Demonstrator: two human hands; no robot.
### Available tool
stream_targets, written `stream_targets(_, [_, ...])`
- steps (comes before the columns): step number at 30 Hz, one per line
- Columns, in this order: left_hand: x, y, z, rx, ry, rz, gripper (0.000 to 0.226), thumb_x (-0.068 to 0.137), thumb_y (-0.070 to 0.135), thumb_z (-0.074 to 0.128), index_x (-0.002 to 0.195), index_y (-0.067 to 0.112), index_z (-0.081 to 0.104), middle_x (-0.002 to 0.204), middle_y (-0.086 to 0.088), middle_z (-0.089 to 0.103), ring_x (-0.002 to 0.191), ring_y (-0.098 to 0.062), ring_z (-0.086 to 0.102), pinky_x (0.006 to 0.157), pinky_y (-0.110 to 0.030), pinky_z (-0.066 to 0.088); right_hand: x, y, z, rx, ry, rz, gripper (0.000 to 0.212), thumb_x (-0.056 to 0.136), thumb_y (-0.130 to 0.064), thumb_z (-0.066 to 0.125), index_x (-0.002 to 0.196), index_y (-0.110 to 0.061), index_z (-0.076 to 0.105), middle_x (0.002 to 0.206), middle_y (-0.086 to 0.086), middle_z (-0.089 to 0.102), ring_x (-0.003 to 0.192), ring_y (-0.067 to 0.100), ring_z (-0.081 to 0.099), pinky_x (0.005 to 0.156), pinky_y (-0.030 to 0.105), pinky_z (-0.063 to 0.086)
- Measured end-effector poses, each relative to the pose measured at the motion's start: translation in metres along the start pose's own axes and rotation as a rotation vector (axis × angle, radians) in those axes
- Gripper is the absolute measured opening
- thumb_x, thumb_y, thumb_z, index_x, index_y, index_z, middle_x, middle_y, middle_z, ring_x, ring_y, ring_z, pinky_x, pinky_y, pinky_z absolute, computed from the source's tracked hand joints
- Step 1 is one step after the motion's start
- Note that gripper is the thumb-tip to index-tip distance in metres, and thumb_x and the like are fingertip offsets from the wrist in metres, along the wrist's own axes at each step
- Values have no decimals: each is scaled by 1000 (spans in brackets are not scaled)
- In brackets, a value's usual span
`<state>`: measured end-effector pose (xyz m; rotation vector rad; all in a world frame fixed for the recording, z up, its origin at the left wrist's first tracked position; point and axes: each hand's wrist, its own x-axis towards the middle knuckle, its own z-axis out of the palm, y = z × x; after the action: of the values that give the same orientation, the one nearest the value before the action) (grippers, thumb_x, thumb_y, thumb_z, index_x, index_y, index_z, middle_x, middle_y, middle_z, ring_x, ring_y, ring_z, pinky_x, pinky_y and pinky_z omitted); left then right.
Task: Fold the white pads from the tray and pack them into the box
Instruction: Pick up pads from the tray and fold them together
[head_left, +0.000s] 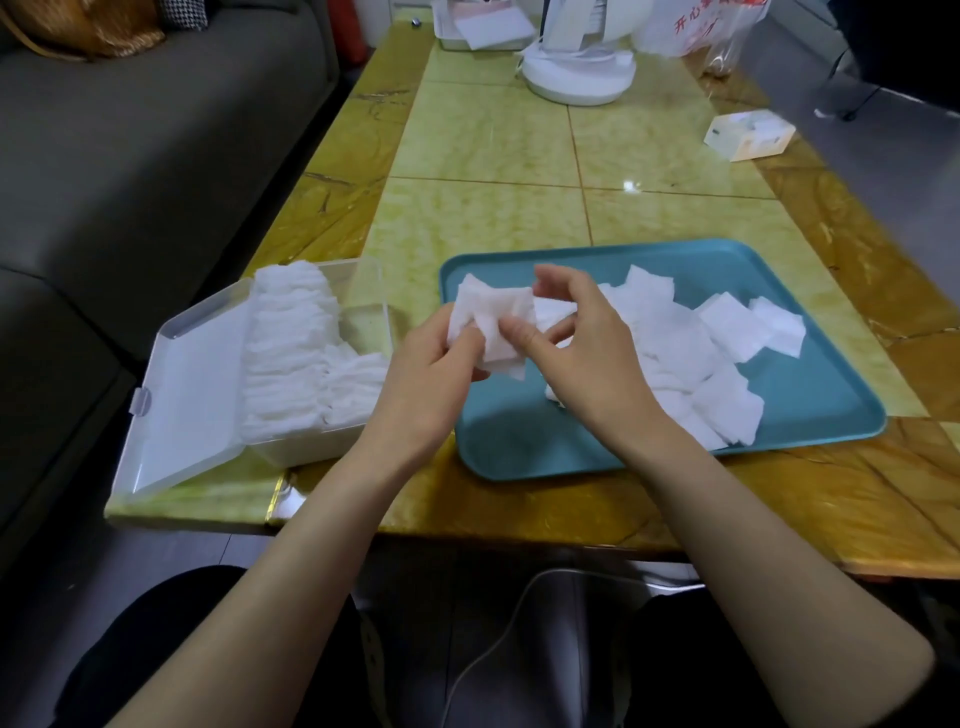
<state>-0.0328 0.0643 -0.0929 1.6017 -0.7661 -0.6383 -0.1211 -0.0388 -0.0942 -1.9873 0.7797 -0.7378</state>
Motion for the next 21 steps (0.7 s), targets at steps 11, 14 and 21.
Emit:
stream_targets(11, [3,-5,0,-46,91,-4,29,102,16,36,99,31,60,98,4,66,97,-17,63,88,-40,54,6,-4,-11,166,105,-1,14,88,-21,63,77,-27,56,74,-14,59,67,1,55,68,26,51])
stream_targets(14, [3,-5,0,-43,98,-5,27,103,18,34,104,28,60,101,3,66,98,-17,63,85,-35,54,3,-8,-10,270,26,43,13,93,-17,56,81,-22,52,74,-7,58,66,5,56,60,20,51])
stream_targets(21, [2,-3,1,-74,72,-27,26,103,23,35,110,28,60,107,6,68,99,-13,64,82,-28,52,2,-15,-12,565,-113,195,23,87,-8,63,104,-14,50,84,-1,63,70,5,62,61,22,54])
